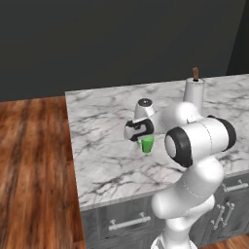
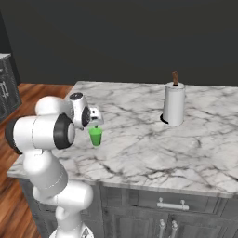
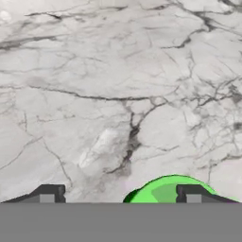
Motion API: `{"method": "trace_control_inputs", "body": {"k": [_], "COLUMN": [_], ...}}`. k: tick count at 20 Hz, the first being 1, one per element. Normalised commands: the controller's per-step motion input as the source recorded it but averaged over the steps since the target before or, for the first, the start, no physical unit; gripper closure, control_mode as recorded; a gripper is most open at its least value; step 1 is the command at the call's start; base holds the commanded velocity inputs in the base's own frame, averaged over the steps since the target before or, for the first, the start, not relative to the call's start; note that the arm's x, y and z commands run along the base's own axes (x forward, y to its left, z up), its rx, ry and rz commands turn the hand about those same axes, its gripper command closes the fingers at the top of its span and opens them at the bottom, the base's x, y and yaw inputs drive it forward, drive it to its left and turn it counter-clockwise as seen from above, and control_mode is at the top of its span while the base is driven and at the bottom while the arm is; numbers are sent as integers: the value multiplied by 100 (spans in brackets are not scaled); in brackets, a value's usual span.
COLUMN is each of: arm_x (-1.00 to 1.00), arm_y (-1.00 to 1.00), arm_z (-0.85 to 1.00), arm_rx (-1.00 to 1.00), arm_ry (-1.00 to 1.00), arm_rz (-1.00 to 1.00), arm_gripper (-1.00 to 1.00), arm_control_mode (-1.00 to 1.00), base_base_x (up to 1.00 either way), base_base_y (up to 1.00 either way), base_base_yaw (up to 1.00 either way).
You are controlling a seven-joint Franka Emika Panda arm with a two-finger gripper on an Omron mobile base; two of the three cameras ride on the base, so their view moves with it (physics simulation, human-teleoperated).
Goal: Place the pitcher and cup on the dining counter for serving.
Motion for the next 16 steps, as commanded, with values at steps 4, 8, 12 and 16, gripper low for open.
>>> {"method": "trace_control_inputs", "body": {"k": [4, 8, 12, 16], "arm_x": [-32, -85, -100, -100], "arm_y": [0, -2, -9, -14], "arm_z": [77, 70, 45, 15], "arm_rx": [1, 5, 4, 0], "arm_ry": [0, 2, 4, 1], "arm_rz": [-4, -3, -1, 0], "arm_gripper": [-100, -100, -100, -100], "arm_control_mode": [-100, -100, -100, -100], "base_base_x": [0, 0, 0, 0], "base_base_y": [0, 0, 0, 0], "base_base_yaw": [0, 0, 0, 0]}}
